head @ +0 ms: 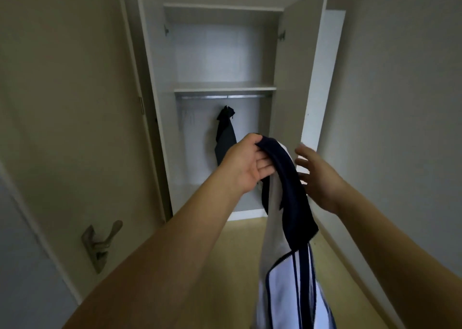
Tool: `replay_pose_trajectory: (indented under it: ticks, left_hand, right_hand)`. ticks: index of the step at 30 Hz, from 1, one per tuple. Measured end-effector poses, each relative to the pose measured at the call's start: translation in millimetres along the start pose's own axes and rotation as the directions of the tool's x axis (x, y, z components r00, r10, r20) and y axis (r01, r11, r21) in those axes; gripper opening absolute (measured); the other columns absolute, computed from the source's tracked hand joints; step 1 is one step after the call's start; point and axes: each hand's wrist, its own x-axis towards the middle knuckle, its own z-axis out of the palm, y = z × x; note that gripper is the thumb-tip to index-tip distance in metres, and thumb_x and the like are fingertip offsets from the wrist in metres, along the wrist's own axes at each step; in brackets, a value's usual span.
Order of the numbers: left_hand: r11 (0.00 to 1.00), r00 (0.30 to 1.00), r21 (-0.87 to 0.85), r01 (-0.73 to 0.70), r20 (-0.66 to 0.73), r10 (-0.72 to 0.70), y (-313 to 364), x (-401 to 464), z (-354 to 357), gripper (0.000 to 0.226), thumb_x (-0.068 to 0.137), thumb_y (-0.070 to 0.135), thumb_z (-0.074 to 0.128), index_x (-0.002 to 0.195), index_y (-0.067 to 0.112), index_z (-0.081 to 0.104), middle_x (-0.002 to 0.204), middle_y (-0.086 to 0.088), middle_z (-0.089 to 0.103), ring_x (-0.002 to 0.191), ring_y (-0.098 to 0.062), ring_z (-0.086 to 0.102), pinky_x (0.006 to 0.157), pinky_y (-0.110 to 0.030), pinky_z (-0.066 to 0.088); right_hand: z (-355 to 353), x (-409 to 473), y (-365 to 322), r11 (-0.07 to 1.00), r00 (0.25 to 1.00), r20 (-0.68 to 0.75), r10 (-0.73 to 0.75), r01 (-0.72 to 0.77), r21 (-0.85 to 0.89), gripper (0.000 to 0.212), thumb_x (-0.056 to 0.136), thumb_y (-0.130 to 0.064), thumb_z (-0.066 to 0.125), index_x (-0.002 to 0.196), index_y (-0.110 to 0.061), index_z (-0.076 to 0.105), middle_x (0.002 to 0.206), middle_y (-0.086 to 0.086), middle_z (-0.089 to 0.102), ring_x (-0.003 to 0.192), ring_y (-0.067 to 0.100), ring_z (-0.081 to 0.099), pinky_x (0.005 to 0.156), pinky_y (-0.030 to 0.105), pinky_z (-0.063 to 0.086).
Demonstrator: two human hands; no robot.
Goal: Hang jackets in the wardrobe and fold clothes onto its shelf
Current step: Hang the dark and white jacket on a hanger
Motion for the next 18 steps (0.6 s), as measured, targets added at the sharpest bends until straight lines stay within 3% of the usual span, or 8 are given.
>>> replay_pose_trajectory:
  ticks: [2,5,6,9,11,16,18]
  left_hand:
    - [0.999,1.0,-0.05,-0.003,-0.019,0.002,17.7,40.6,-9.6,0.031,0.098,0.022,0.045,0.116,0.001,0.06,0.091,-0.013,0.071,0.079,-0.021,0.069,0.058,-0.03,0.058]
    - [0.993,1.0,-0.116,-0.009,-0.028,0.006,39.1,99.6,-18.0,0.027,0.1,0.022,0.043,0.106,0.002,0.061,0.085,-0.012,0.07,0.079,-0.021,0.067,0.06,-0.03,0.056]
    - [0.989,1.0,-0.148,-0.008,-0.019,0.005,44.7,117.6,-18.3,0.026,0.1,0.022,0.044,0.104,0.002,0.061,0.088,-0.013,0.069,0.081,-0.022,0.066,0.062,-0.031,0.056]
    - [0.976,1.0,-0.219,-0.012,-0.014,0.009,57.8,168.9,-18.6,0.024,0.101,0.022,0.045,0.102,0.003,0.059,0.095,-0.013,0.065,0.084,-0.022,0.062,0.07,-0.032,0.054]
    - [0.971,0.999,-0.237,-0.035,-0.019,0.031,66.4,202.5,-22.8,0.024,0.101,0.022,0.045,0.099,0.004,0.06,0.094,-0.012,0.065,0.085,-0.021,0.062,0.072,-0.032,0.054]
    - [0.965,0.994,-0.245,-0.1,-0.074,0.084,84.1,297.7,-51.8,0.02,0.099,0.022,0.049,0.095,0.007,0.062,0.092,-0.01,0.066,0.087,-0.02,0.063,0.071,-0.03,0.055]
    - [0.965,0.989,-0.227,-0.133,-0.1,0.113,93.9,342.2,-72.9,0.022,0.099,0.021,0.051,0.105,0.004,0.062,0.097,-0.011,0.066,0.089,-0.022,0.064,0.075,-0.031,0.056]
  right_hand:
    - [9.7,32.4,4.8,0.99,0.993,-0.011,-0.114,0.115,0.086,0.07,0.082,-0.07,0.05,0.141,-0.034,0.037,0.134,-0.012,0.048,0.112,0.012,0.056,0.083,0.028,0.046]
    - [30.2,79.6,11.7,0.951,0.969,0.11,-0.219,0.238,-0.196,0.074,0.075,-0.061,0.067,0.137,-0.046,0.028,0.125,-0.026,0.049,0.106,-0.006,0.057,0.077,0.014,0.051]
    - [34.9,99.1,13.7,0.919,0.967,0.124,-0.223,0.251,-0.305,0.074,0.075,-0.051,0.074,0.135,-0.045,0.029,0.117,-0.025,0.052,0.102,-0.004,0.058,0.075,0.015,0.052]
    - [35.3,163.7,21.1,0.819,0.977,-0.073,-0.202,0.127,-0.56,0.042,0.08,-0.029,0.072,0.116,-0.022,0.052,0.097,-0.007,0.063,0.09,0.013,0.064,0.073,0.028,0.055]
    - [30.2,207.5,27.7,0.804,0.969,-0.199,-0.144,-0.003,-0.594,0.02,0.081,-0.026,0.065,0.098,-0.017,0.06,0.087,0.002,0.066,0.083,0.022,0.065,0.075,0.038,0.056]
    - [32.8,318.5,53.0,0.743,0.951,-0.299,-0.077,-0.145,-0.653,0.012,0.085,-0.032,0.056,0.085,-0.02,0.058,0.073,0.0,0.062,0.064,0.016,0.06,0.05,0.025,0.041]
    - [37.3,372.8,58.5,0.792,0.944,-0.325,-0.053,-0.159,-0.589,0.016,0.089,-0.03,0.053,0.082,-0.017,0.06,0.074,0.004,0.063,0.061,0.017,0.059,0.049,0.025,0.042]
